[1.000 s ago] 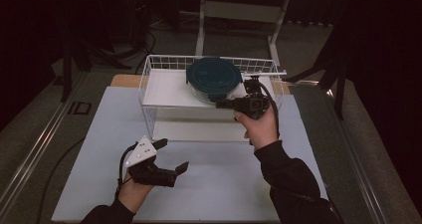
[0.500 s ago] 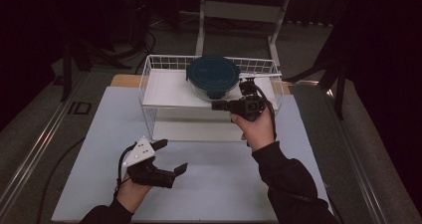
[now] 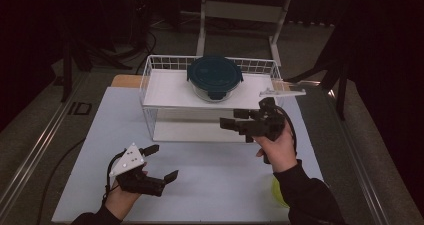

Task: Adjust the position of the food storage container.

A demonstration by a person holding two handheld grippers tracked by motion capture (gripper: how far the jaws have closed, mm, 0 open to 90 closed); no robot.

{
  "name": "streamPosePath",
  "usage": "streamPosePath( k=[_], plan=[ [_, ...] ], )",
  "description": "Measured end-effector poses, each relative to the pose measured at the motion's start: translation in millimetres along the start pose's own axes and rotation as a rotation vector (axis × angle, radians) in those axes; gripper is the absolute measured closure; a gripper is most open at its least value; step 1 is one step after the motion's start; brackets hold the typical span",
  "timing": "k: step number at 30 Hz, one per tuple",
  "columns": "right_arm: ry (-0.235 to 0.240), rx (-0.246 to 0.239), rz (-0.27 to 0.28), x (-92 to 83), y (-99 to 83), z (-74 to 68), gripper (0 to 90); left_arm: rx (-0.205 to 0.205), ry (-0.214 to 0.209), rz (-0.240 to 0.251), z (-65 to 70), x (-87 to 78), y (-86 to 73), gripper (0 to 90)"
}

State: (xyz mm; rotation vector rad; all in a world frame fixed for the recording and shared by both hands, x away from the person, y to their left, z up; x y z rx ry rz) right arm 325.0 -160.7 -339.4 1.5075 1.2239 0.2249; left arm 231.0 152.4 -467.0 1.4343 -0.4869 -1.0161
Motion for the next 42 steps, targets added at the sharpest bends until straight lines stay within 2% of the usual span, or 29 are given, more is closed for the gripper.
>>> streamPosePath(
  k=[4,6,9,12,15,17,19,21,25,33,38,42],
  plan=[
    [-0.012,-0.095,0.035,-17.0,-14.1,-0.5,14.8,0.002,0.000,0.012,0.1,0.5,-4.6,0.0],
    [-0.017,-0.124,0.046,-25.0,-20.7,0.6,14.7,-0.001,-0.004,0.020,0.4,1.5,-6.3,0.0],
    [-0.026,-0.129,0.054,-37.6,-31.1,4.8,14.6,0.011,-0.008,0.021,1.6,3.6,-7.4,0.0],
    [-0.031,-0.134,0.030,-47.3,-41.2,9.4,14.0,0.021,-0.016,0.028,3.3,5.7,-7.6,0.0],
    [-0.029,-0.110,0.039,-53.1,-47.8,13.7,13.7,0.025,-0.027,0.033,4.1,6.7,-8.2,0.0],
    [-0.048,-0.096,0.026,-60.0,-58.9,20.1,14.0,0.028,-0.046,0.044,5.0,7.2,-9.1,0.0],
    [-0.068,-0.112,0.018,-64.4,-67.3,24.0,16.0,0.026,-0.053,0.047,4.9,7.3,-9.7,0.0],
    [-0.097,-0.123,0.008,-67.9,-76.7,28.3,19.9,0.017,-0.059,0.051,4.0,7.3,-10.5,0.0],
    [-0.127,-0.118,-0.019,-76.0,-94.0,38.5,34.9,0.018,-0.055,0.055,3.1,6.5,-10.7,0.0],
    [-0.221,-0.105,-0.029,-97.9,-123.3,58.6,59.5,0.018,-0.059,0.057,3.4,6.9,-11.3,0.0],
    [-0.265,-0.090,-0.058,-110.8,-142.6,69.8,72.7,0.021,-0.061,0.058,3.3,7.3,-11.4,0.0],
    [-0.290,-0.075,-0.077,-122.2,-153.5,77.3,79.8,0.025,-0.060,0.061,3.8,6.8,-10.7,0.0]
  ],
)
Point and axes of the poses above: each handheld gripper's, and its own axes: x roughly forward along the jaws, y roughly out of its top, z roughly to its right, the point moved 2 cm from there along x, roughly forward along the jaws, and after that the axes turned 6 degrees about -y, right-handed, at the moved point
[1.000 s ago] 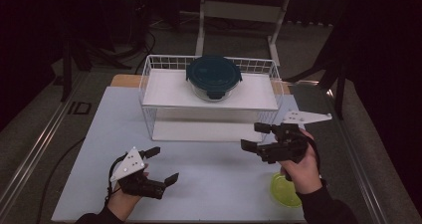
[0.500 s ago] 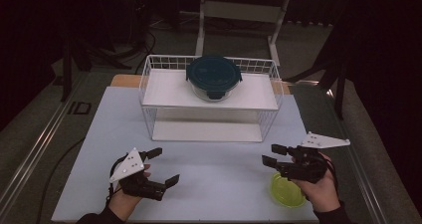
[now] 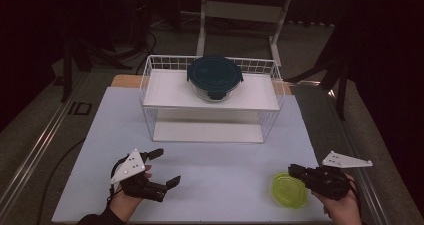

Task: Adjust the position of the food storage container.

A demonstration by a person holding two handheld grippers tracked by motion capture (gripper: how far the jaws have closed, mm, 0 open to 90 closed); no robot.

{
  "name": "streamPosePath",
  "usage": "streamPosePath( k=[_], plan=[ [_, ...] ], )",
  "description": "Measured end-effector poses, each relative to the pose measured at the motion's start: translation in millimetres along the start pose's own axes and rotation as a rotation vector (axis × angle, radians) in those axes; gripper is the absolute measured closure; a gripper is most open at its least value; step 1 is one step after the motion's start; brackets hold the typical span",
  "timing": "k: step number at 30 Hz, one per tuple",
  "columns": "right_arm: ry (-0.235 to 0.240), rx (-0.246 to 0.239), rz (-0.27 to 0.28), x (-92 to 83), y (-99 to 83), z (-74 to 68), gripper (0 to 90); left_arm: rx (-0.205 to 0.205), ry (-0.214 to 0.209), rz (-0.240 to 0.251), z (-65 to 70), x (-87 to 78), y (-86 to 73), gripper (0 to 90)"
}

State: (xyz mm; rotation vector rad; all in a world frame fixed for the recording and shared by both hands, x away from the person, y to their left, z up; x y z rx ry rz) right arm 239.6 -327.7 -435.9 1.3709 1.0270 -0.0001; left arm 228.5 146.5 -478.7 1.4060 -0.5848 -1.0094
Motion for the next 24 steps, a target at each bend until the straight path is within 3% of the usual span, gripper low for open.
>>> streamPosePath(
  k=[5,21,24],
  plan=[
    [-0.025,0.013,-0.014,-11.6,-14.0,10.8,89.6,0.004,-0.002,-0.001,-0.1,-0.4,0.4,0.0],
    [-0.099,0.104,-0.065,-28.1,-67.3,36.9,89.9,0.002,0.002,0.003,-0.8,-0.9,0.3,0.0],
    [-0.111,0.142,-0.082,-29.4,-80.6,43.4,89.9,0.005,0.004,0.005,-1.0,-1.1,0.8,0.0]
  ],
)
Point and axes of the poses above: each handheld gripper's, and its own axes: x roughly forward along the jaws, y roughly out of its top, z roughly to its right, the point moved 2 cm from there along x, roughly forward along the jaws, and after that the axes turned 6 degrees about -y, right-handed, at the moved point
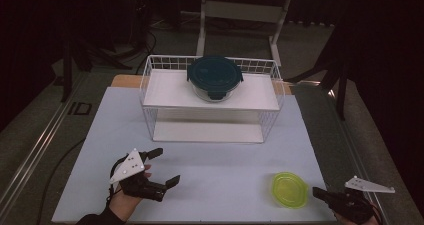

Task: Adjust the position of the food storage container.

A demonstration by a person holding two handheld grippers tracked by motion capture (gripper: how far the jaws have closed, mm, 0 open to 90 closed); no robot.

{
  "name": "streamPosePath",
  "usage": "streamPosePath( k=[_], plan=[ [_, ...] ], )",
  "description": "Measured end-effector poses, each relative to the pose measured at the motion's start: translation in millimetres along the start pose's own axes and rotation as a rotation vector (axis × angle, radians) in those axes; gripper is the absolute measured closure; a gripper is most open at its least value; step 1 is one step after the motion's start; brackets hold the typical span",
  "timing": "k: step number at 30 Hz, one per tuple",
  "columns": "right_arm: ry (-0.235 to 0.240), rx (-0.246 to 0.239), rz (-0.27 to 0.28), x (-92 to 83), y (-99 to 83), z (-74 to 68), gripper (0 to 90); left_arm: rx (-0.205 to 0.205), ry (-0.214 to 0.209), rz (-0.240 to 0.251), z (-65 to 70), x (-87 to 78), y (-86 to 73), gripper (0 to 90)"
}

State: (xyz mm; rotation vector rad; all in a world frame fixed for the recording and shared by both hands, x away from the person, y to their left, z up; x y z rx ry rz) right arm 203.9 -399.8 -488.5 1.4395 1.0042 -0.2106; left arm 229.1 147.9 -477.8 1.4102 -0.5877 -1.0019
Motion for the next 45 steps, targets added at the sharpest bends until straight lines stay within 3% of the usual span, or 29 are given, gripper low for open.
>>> streamPosePath(
  k=[9,14,36,45],
  plan=[
    [0.017,0.032,-0.068,20.3,-19.3,3.3,90.0,0.001,0.000,0.001,0.0,-0.2,0.2,0.0],
    [0.056,0.031,-0.096,35.2,-23.5,-3.1,89.9,0.000,0.000,0.002,-0.2,0.0,-0.1,0.0],
    [0.130,-0.029,-0.130,69.6,1.8,-28.3,90.0,-0.004,-0.003,-0.002,-0.7,-0.4,-0.6,0.0],
    [0.129,-0.028,-0.131,68.0,2.5,-28.3,90.0,-0.004,0.000,0.000,-0.8,-0.7,-0.5,0.0]
  ],
)
Point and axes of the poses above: each handheld gripper's, and its own axes: x roughly forward along the jaws, y roughly out of its top, z roughly to its right, the point moved 2 cm from there along x, roughly forward along the jaws, and after that the axes turned 6 degrees about -y, right-handed, at the moved point
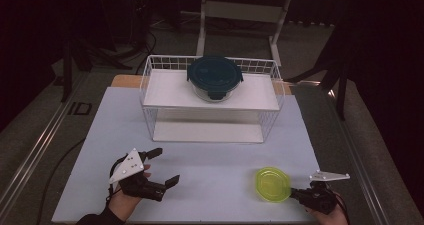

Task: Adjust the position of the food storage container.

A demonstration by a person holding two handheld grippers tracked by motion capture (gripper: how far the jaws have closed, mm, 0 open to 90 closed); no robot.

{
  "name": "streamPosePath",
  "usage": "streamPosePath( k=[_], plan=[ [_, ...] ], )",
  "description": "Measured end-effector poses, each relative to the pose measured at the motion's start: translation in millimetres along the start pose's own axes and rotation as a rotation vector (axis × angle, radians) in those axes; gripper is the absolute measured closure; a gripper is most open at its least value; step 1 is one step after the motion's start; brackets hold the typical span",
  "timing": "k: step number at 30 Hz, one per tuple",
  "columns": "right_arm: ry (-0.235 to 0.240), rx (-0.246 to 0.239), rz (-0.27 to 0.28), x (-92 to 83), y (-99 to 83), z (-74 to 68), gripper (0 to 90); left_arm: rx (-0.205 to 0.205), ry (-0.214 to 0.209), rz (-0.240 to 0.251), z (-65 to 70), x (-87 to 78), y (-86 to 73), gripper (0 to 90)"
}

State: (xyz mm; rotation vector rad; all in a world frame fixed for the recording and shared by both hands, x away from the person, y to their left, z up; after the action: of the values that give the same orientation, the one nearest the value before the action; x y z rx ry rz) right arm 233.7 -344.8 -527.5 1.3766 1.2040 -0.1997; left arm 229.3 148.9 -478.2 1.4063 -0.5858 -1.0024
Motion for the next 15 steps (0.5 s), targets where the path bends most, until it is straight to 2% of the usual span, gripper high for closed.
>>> streamPosePath(
  k=[6,15],
  plan=[
    [0.011,0.015,0.001,-7.0,-8.3,0.8,90.0,0.003,-0.001,-0.002,0.4,0.6,0.2,0.0],
    [0.041,0.000,-0.017,1.6,-5.6,-7.0,90.0,0.004,0.000,-0.004,0.1,0.2,0.0,0.0]
  ],
)
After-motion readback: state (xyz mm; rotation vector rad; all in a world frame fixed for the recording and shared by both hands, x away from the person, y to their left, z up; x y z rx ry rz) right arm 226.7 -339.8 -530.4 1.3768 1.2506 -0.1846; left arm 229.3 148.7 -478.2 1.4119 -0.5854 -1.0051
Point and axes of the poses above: each handheld gripper's, and its own axes: x roughly forward along the jaws, y roughly out of its top, z roughly to its right, the point moved 2 cm from there along x, roughly forward along the jaws, and after that the axes turned 6 degrees about -y, right-handed, at the moved point
